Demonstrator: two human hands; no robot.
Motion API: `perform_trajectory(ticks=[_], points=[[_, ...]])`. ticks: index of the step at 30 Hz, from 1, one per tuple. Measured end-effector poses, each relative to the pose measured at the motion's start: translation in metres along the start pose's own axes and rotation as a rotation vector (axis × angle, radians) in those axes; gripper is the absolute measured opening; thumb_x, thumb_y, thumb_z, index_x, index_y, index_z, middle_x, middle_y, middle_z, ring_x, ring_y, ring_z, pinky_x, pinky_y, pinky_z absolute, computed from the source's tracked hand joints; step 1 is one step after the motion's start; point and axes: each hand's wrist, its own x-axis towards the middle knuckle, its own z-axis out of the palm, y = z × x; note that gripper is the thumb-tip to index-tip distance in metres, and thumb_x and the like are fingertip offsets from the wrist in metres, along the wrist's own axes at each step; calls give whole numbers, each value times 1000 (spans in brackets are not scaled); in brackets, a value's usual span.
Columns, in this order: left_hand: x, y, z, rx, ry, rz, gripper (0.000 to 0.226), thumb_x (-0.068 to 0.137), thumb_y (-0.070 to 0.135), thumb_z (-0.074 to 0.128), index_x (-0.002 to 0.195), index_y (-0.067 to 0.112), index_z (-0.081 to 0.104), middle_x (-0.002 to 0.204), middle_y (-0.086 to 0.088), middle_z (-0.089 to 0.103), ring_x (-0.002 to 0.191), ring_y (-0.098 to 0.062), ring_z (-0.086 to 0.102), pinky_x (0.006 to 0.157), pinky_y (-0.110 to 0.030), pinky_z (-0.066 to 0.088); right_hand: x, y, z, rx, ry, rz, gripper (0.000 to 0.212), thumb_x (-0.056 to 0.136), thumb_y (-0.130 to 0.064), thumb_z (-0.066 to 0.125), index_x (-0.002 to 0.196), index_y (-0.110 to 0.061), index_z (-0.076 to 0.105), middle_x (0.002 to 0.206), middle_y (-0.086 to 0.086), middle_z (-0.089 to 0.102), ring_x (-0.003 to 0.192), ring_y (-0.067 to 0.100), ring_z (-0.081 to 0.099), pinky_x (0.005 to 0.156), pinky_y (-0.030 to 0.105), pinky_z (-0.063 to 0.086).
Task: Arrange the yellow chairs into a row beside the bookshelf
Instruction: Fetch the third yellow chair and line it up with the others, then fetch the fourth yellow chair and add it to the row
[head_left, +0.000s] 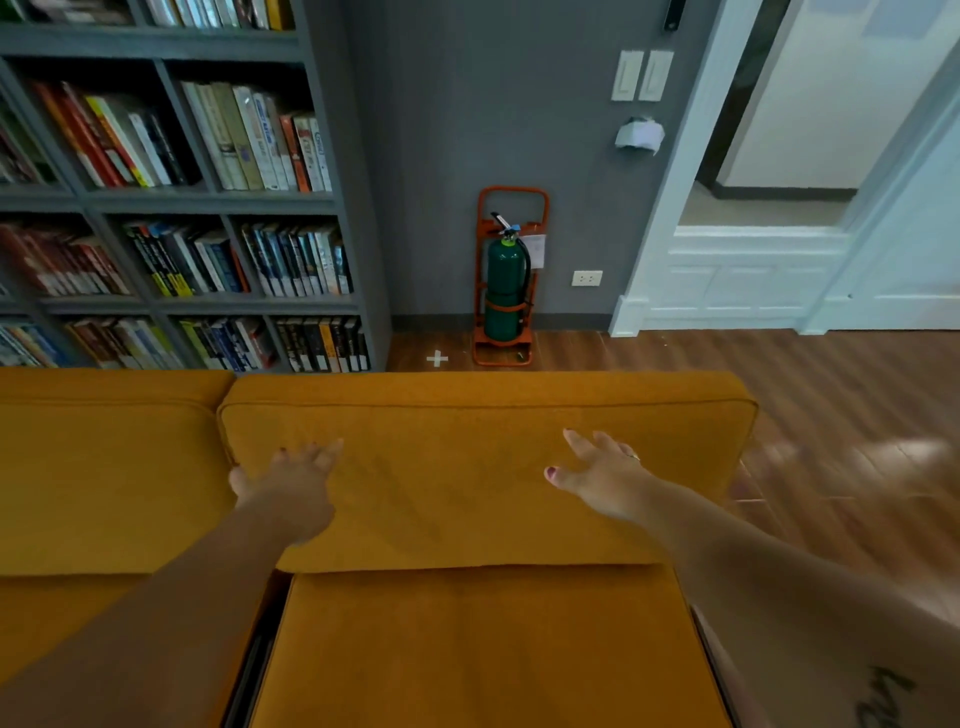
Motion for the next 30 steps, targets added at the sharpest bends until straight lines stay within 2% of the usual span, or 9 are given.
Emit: perform_trajectory(ticks=[5, 10, 16, 21, 25, 30], points=[[-87, 18, 16, -107, 68, 120, 78, 97, 52, 43, 151, 38, -11, 162, 7, -5, 149, -26, 0, 113, -61, 14, -86, 10, 13, 35, -1, 20, 73, 94, -60, 39, 153, -36, 4, 161, 1, -8, 146, 37, -8, 116, 54, 12], [-189, 16, 16, -226, 147, 169, 78, 94, 53, 47, 152, 40, -3, 162, 9, -5, 149, -24, -2, 113, -62, 10, -189, 20, 21, 119, 62, 28, 72, 94, -59, 40, 153, -35, 6, 161, 2, -5, 146, 38, -3, 115, 54, 14], [-296, 5, 14, -231, 263, 218, 72, 95, 54, 45, 152, 40, 2, 162, 9, 0, 149, -22, 1, 113, -60, 10, -303, 42, 31, 94, 122, -6, 75, 93, -60, 42, 153, -33, 6, 161, 4, -5, 146, 38, 1, 116, 54, 17], [-362, 8, 20, -266, 309, 284, 70, 95, 53, 45, 152, 38, 8, 162, 8, 6, 149, -23, 5, 113, -61, 10, -382, 67, 35, 101, 177, -7, 75, 94, -57, 43, 154, -29, 9, 161, 5, -3, 146, 36, 10, 113, 46, 22], [-402, 22, 22, -272, 332, 310, 67, 96, 54, 43, 152, 36, 11, 161, 6, 12, 148, -24, 10, 114, -59, 14, -427, 97, 39, 110, 197, 8, 69, 91, -59, 45, 149, -27, 25, 160, 8, 10, 146, 34, 12, 113, 51, 23], [-444, 54, 24, -258, 349, 370, 66, 96, 55, 42, 152, 34, 14, 160, 5, 16, 148, -24, 14, 113, -59, 15, -481, 144, 30, 125, 250, 94, 73, 93, -58, 43, 153, -28, 14, 161, 4, 1, 145, 41, 8, 115, 50, 18]])
